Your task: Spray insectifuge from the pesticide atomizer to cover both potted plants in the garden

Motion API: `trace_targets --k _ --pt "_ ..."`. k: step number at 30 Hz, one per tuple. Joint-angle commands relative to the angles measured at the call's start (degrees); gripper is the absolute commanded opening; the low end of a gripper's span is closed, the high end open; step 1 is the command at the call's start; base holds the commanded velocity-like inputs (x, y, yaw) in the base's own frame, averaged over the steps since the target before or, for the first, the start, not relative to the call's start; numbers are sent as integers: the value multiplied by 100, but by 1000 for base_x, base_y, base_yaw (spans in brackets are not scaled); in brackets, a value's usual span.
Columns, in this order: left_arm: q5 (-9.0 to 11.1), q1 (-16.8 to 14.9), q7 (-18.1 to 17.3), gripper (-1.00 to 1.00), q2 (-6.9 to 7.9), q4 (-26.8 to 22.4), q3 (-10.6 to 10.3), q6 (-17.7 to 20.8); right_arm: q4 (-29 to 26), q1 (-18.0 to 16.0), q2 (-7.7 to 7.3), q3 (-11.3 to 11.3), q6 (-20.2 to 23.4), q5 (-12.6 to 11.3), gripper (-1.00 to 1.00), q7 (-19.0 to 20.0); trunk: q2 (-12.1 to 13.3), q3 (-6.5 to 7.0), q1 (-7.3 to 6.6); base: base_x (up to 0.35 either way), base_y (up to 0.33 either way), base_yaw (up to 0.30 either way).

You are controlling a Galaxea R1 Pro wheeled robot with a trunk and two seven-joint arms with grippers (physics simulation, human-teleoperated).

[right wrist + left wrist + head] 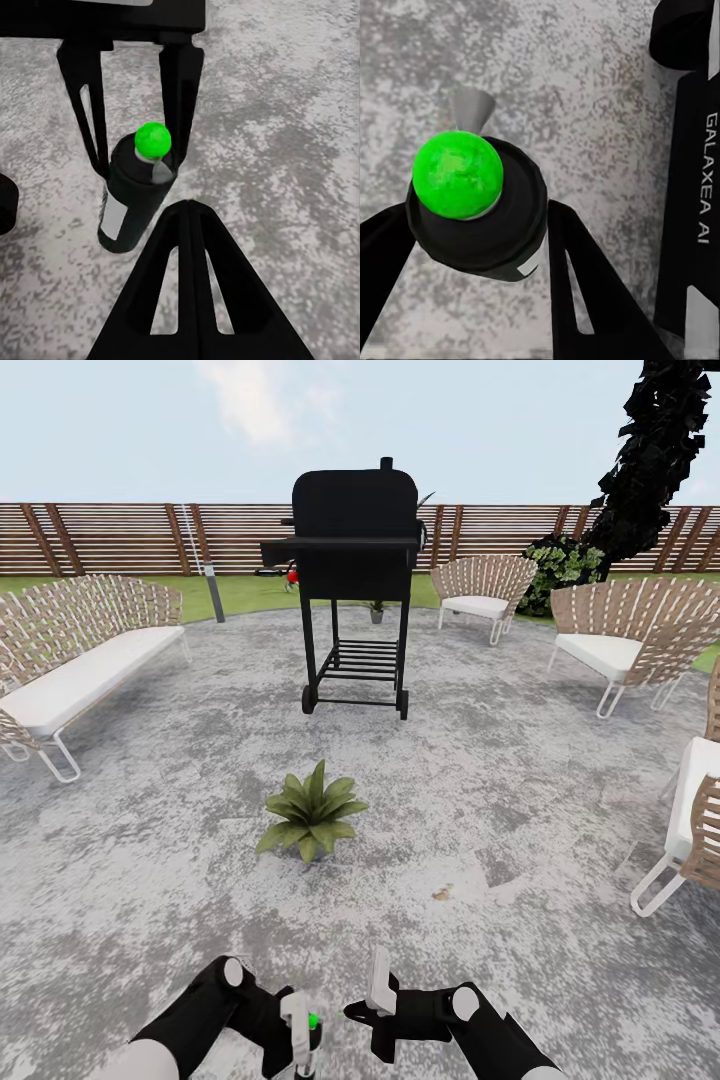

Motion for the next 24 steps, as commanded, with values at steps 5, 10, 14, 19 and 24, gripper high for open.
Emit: trace_targets --k 5,10,14,19,24 --pt "-29 54 -10 -100 374 -7 18 -39 -12 -1 1 -10 -23 58 -100 -12 -2 -5 -1 0 0 0" --pt "15 72 -3 -100 715 25 33 -44 -31 -1 -19 -33 -31 72 -100 -30 -2 -5 -1 0 0 0" --pt "28 74 -1 -100 949 63 36 -38 -33 -1 -64 -54 -35 77 -100 -39 -2 -5 -1 0 0 0" --pt "42 74 6 -100 1281 95 184 -28 -40 -1 -160 -63 -41 78 -100 -42 -2 -5 -1 0 0 0" --pt "38 88 6 -100 1455 98 1037 -170 -36 -1 -290 -67 -28 82 100 -343 -2 -5 -1 0 0 0"
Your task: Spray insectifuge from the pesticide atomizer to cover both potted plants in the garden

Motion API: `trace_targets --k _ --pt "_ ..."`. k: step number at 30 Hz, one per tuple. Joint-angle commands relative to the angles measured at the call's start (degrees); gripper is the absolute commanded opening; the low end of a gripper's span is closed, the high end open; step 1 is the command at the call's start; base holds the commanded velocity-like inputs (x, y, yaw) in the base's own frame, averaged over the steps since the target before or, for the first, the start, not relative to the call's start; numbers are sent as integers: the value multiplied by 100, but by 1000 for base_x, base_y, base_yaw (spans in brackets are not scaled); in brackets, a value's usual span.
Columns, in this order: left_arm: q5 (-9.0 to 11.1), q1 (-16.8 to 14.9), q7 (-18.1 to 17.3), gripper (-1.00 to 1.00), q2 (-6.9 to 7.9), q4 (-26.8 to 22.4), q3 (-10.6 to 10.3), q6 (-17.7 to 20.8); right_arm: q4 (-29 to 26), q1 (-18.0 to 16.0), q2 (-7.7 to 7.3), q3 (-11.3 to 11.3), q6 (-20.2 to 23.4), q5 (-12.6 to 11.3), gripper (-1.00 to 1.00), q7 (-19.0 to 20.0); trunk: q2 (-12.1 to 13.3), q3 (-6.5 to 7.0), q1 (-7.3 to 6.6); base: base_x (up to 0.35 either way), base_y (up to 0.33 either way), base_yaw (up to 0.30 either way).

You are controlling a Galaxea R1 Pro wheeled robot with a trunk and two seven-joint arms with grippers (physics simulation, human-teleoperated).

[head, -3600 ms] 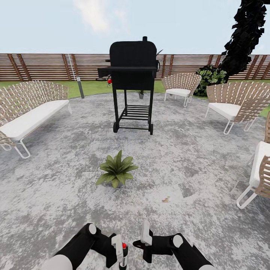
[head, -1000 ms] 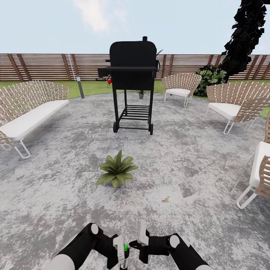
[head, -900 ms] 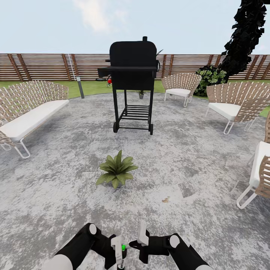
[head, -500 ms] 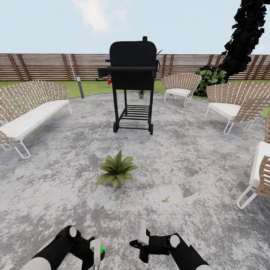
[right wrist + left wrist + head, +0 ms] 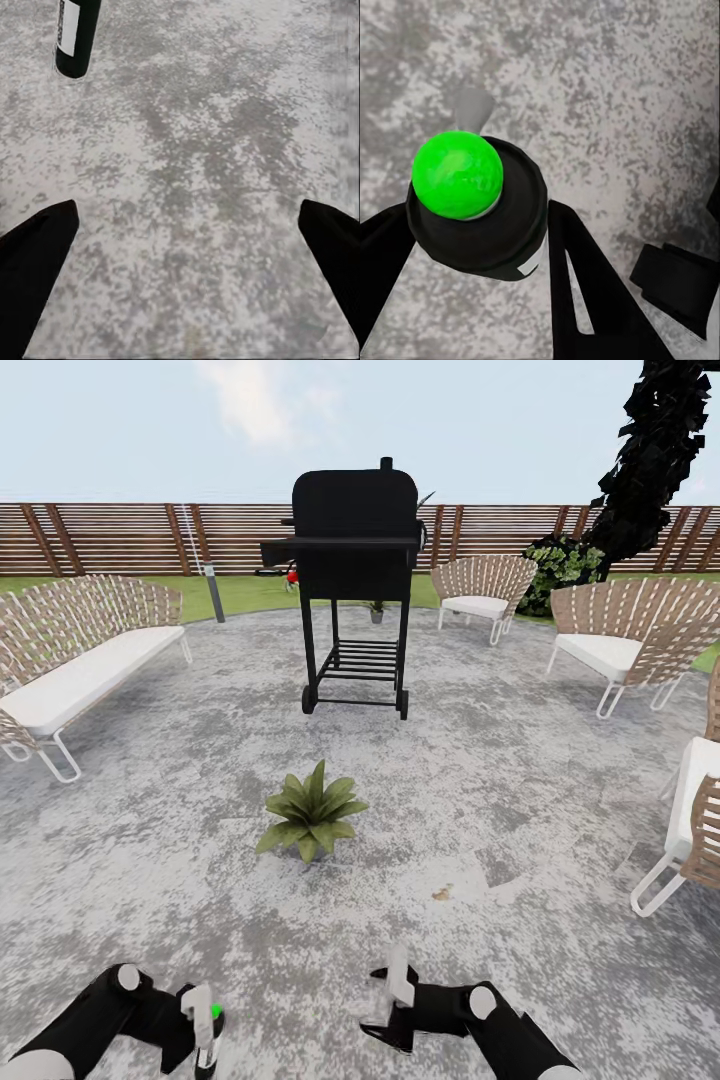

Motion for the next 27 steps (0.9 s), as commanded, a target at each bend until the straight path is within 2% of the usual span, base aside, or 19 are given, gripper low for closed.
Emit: trace_targets --k 1,2,6,7,11,13,14,15,16,19,21,24,25,26,27 --pt "-55 0 -2 -100 -7 -6 156 -65 0 -1 -16 -6 -18 51 100 -183 -2 -5 -1 0 0 0" --pt "-53 0 15 -100 -11 -6 201 -69 4 -1 -20 -6 -15 53 100 -254 -2 -5 -1 0 0 0" --pt "-41 2 436 -100 -60 -5 826 -40 36 -1 -39 -4 200 55 100 -1097 -2 -5 -1 0 0 0" --pt "-41 2 492 -100 -64 -5 899 -34 39 -1 -49 -5 252 51 100 -1191 -2 -5 -1 0 0 0" --pt "-32 2 829 -100 -115 -4 1339 19 73 3 -242 -100 689 5 100 -1787 -2 -5 -1 0 0 0" --pt "-25 2 999 -100 -153 20 1616 154 85 9 -290 -477 787 -89 100 -2030 -2 -5 -1 0 0 0" --pt "-13 -1 1126 -100 -218 82 1839 345 89 17 -307 -940 821 -165 100 -2183 -2 -5 -1 0 0 0" --pt "27 -4 1298 -100 -308 144 2049 566 91 25 -315 -1506 834 -210 100 -2315 -2 -5 -1 0 0 0" --pt "44 -5 1361 -100 -336 158 2102 627 89 27 -317 -1682 836 -219 100 -2352 -2 -5 -1 0 0 0" --pt "152 -10 1796 -100 -519 195 2265 855 115 51 -331 -2559 850 -246 100 -2523 -2 -5 -1 0 0 0" --pt "278 -28 2121 -100 -660 205 2312 956 224 117 -418 -3053 849 -252 100 -2567 -2 -5 -1 0 0 0" --pt "533 -60 2423 -100 -876 205 2331 1519 608 172 -568 -3669 840 -255 100 -2589 -2 -5 -1 0 0 0" --pt "589 -71 2464 -100 -927 205 2330 1789 719 179 -594 -3786 836 -255 100 -2592 -2 -5 -1 0 0 0" --pt "643 -90 2507 -100 -991 205 2323 2322 842 187 -648 -3910 829 -256 100 -2595 -2 -5 -1 0 0 0" --pt "654 -97 2517 -100 -1033 199 2314 2545 876 195 -672 -3941 826 -252 100 -2595 -2 -5 -1 0 0 0"
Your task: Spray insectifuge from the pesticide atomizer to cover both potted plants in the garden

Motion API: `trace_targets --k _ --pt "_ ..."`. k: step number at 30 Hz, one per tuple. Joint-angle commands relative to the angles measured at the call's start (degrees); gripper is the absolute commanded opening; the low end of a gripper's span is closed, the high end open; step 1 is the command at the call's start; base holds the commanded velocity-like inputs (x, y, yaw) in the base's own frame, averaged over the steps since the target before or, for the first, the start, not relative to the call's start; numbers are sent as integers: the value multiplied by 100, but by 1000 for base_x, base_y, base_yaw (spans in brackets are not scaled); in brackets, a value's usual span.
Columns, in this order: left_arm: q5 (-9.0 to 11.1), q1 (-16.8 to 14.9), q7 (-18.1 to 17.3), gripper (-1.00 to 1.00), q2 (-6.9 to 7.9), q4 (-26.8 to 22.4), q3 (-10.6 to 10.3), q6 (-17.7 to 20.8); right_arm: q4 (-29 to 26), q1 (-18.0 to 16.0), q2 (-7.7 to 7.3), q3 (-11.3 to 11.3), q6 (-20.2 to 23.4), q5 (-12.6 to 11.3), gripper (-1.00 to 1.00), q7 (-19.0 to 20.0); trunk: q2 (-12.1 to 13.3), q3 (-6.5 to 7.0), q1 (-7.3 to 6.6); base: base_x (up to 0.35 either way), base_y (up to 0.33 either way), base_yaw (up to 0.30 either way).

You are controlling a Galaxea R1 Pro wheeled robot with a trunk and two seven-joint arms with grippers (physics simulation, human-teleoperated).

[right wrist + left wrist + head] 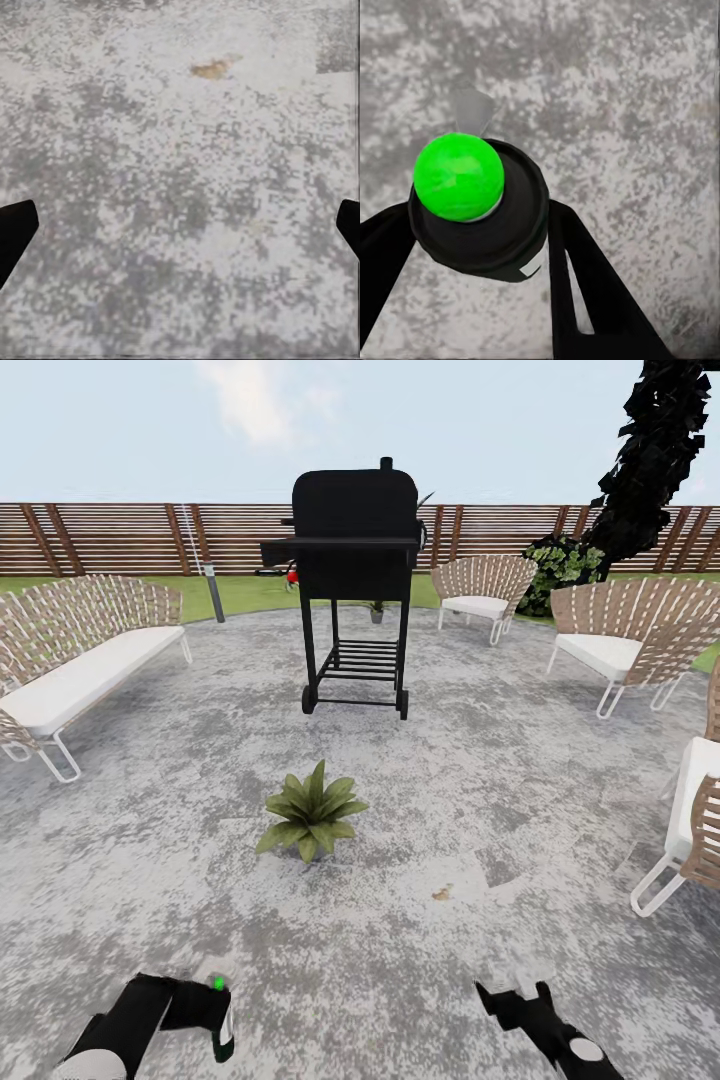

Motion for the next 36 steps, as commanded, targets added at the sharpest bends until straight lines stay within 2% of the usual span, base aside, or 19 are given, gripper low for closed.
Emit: trace_targets --k 1,2,3,4,5,6,7,12,16,19,22,23,25,27,28,36 --pt "-29 -8 -33 -100 -57 -26 29 221 24 11 -15 -70 -26 38 100 39 -2 -5 -1 0 0 0" --pt "-39 -12 -23 -100 -134 -52 16 442 40 47 -31 -87 -28 41 100 38 -2 -5 -1 0 0 0" --pt "-61 -85 -29 -100 -307 -177 -126 1047 74 270 -312 -105 -30 36 100 44 -2 -5 -1 0 0 0" --pt "-62 -88 -31 -100 -313 -196 -165 1078 80 279 -329 -105 -30 36 100 45 -2 -5 -1 0 0 0" --pt "-58 -99 -59 -100 -322 -573 -542 1662 125 319 -373 -105 -50 35 100 42 -2 -5 -1 0 0 0" --pt "-52 -101 -75 -100 -326 -805 -641 1939 158 329 -380 -105 -82 35 100 40 -2 -5 -1 43 0 0" --pt "-28 -105 -106 -100 -334 -1317 -821 2282 197 341 -362 -110 -136 30 100 35 -2 -5 -1 289 0 0" --pt "-22 -169 -275 -100 -348 -1389 -901 2339 203 343 -353 -114 -135 26 100 38 -2 -5 -1 328 0 0" --pt "-35 -186 -546 -100 -337 -1402 -1238 2474 210 343 -353 -115 -135 19 100 38 -2 -5 -1 335 -12 0" --pt "-41 -198 -635 -100 -326 -1420 -1398 2763 220 343 -351 -114 -135 23 100 38 -2 -5 -1 307 -95 0" --pt "-38 -204 -668 -100 -315 -1432 -1467 2934 227 343 -345 -114 -135 25 100 36 -2 -5 -1 284 -149 0" --pt "-78 -543 -1473 -100 -219 -1431 -1569 3021 492 343 -285 -106 -136 18 100 -928 -2 -5 -1 185 -232 18" --pt "-139 -653 -1530 -100 -191 -1431 -1608 3205 695 343 -276 -105 -140 22 100 -974 -2 -5 -1 183 -233 7" --pt "-327 -705 -1552 -100 -171 -1440 -1707 3374 753 343 -280 -105 -143 31 100 -986 -2 -5 -1 176 -230 2" --pt "-442 -786 -1568 -100 -22 -1436 -1782 3442 775 343 -291 -105 -144 34 100 -999 -2 -5 -1 198 0 0" --pt "-441 -777 -1568 -100 -22 -1436 -1782 3437 775 343 -290 -105 -144 35 100 -999 -2 -5 -1 99 0 0"
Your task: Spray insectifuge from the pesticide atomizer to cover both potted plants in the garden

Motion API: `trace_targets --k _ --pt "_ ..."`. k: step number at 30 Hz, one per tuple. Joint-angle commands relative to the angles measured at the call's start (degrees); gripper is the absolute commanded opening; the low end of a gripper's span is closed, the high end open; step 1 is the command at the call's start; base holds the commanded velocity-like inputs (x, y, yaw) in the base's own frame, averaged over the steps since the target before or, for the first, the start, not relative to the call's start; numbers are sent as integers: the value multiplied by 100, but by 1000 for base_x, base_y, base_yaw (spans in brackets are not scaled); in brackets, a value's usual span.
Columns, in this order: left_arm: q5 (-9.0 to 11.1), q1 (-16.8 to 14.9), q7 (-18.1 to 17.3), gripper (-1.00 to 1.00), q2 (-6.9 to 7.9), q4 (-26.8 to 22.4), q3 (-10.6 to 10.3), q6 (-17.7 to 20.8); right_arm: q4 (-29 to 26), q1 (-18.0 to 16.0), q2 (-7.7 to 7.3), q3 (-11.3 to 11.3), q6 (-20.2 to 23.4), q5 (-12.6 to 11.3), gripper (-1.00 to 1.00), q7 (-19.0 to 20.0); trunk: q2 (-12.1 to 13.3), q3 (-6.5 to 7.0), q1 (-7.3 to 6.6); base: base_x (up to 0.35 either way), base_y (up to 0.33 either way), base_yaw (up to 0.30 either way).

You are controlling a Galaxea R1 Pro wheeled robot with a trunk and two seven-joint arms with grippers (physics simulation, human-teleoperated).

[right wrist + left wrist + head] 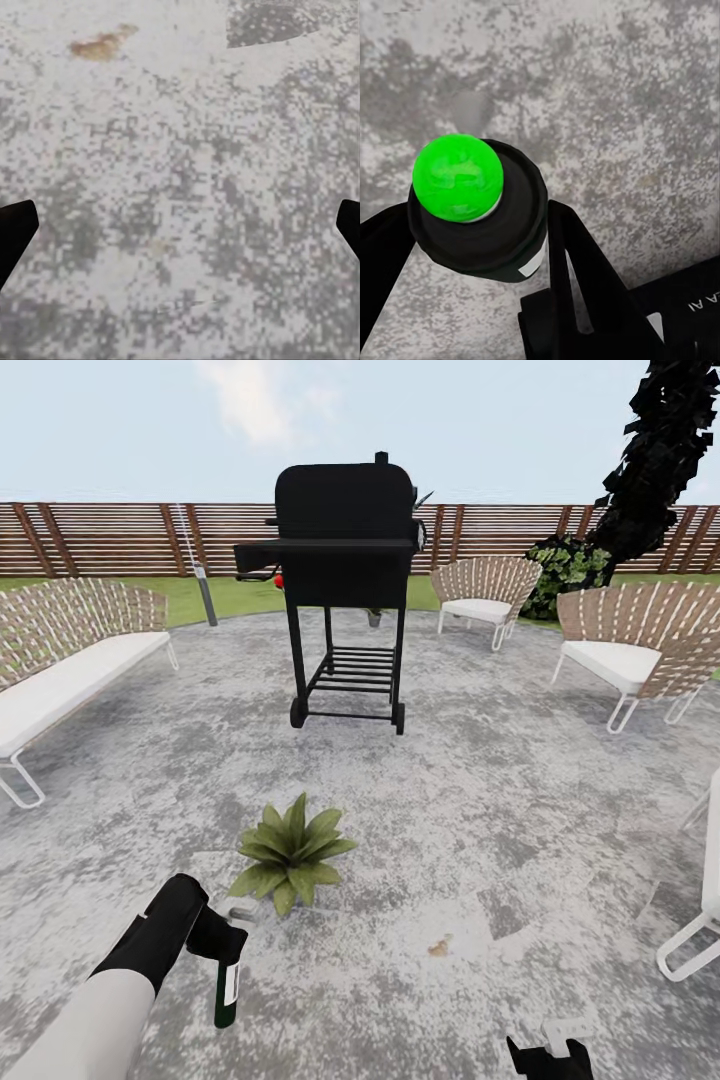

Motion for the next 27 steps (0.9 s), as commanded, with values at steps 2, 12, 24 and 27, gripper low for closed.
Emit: trace_targets --k 2,12,24,27 --pt "-54 -7 -57 -100 -3 -6 16 21 1 -4 3 -49 -19 19 100 42 -2 -5 -1 12 0 0" --pt "-603 -887 -1195 -100 59 329 -889 95 1 -4 15 -49 -19 19 100 42 -2 -5 -1 19 0 122" --pt "-926 -855 -1490 -100 58 337 -924 120 6 -4 17 -40 -19 24 100 67 -2 -5 -1 196 -120 12" --pt "-926 -855 -1492 -100 63 337 -920 120 4 -4 17 -40 -19 28 100 69 -2 -5 -1 239 -167 0"
